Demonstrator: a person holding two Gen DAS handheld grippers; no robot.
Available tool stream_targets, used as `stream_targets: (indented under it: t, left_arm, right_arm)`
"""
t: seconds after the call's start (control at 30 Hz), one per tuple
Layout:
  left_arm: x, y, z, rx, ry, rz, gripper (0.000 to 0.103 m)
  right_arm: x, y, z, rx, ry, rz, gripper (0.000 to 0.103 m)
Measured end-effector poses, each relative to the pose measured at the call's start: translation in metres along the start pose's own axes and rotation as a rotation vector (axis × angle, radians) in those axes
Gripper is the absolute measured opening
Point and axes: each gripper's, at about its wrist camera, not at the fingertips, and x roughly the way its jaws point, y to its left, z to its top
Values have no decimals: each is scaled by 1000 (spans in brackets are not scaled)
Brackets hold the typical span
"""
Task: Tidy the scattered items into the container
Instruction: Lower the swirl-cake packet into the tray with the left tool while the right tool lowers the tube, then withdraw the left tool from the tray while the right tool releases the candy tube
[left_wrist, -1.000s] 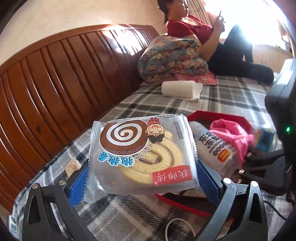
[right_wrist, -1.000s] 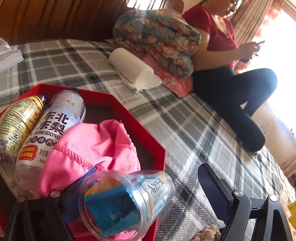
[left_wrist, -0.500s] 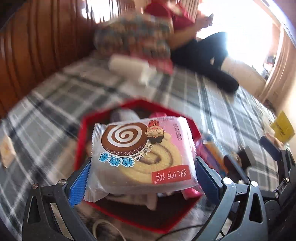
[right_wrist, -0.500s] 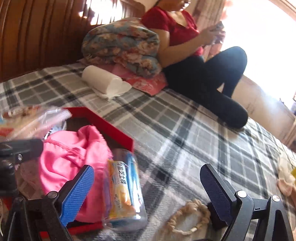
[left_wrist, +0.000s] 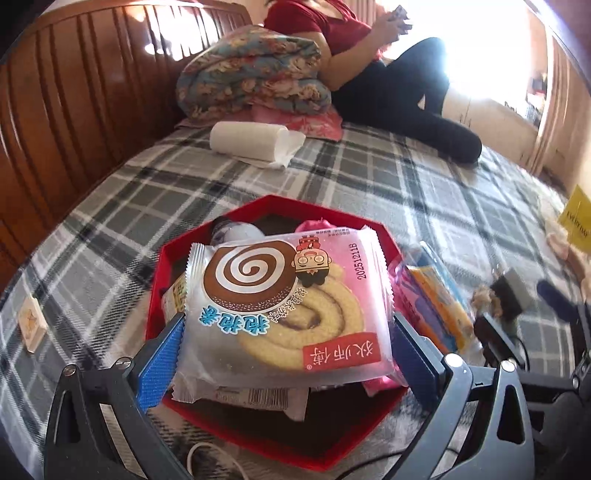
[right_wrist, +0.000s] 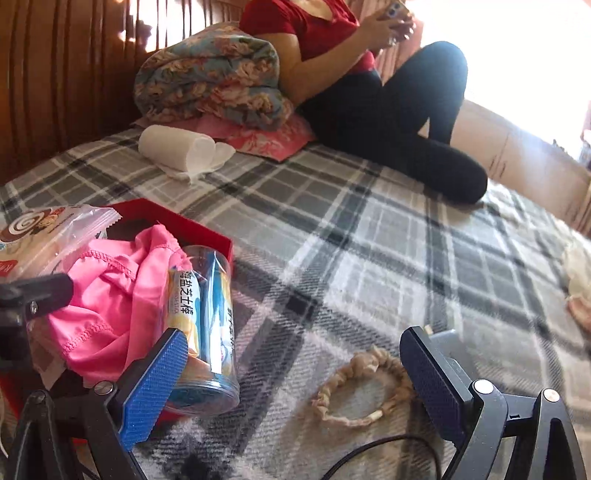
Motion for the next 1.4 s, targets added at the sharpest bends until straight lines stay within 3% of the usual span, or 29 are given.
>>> stream_targets:
  t: [0.07, 0.17, 0.27, 0.33, 0.4, 0.43, 0.53, 0.63, 0.73, 0.87, 0.93, 1.1, 1.27, 1.4]
  left_arm:
    - [10, -2, 1, 21, 38, 60, 103]
    - [9, -9, -4, 85, -50, 161, 103]
    - [37, -12, -3, 100, 66, 192, 103]
    - [51, -19, -4, 150, 111, 332, 103]
    - [71, -33, -14, 277, 167, 511, 103]
    - [77, -40, -20, 350, 156, 567, 103]
    - [73, -65, -46, 531, 17, 725, 103]
    - [70, -74, -49, 560, -13, 862, 103]
    - [75, -69, -46, 566, 41, 845, 103]
    - [73, -66, -48, 596, 30, 807, 103]
    - [68, -60, -46, 587, 61, 745, 103]
    - [11, -39, -36, 337, 46, 457, 103]
    - [-49, -25, -34, 263, -96, 448, 103]
    - [-88, -1, -29, 135, -118, 306, 103]
  right_arm:
    - [1, -7, -1, 36, 11, 8, 97]
    - [2, -18, -4, 85, 29, 26, 97]
    - [3, -26, -7, 142, 45, 23, 97]
    - [5, -31, -9, 181, 58, 42, 97]
    - [5, -33, -12, 196, 70, 40, 97]
    - [6, -33, -13, 195, 76, 30, 97]
    - [8, -29, -16, 182, 94, 26, 97]
    - [11, -22, -16, 165, 103, 46, 97]
    - [9, -14, -16, 143, 95, 55, 97]
    - [7, -8, -15, 124, 90, 73, 97]
    - [4, -5, -16, 114, 85, 70, 97]
    - [-8, -13, -17, 142, 39, 94, 97]
    - [-23, -23, -12, 198, -4, 126, 97]
    - [-37, -20, -7, 202, -40, 129, 97]
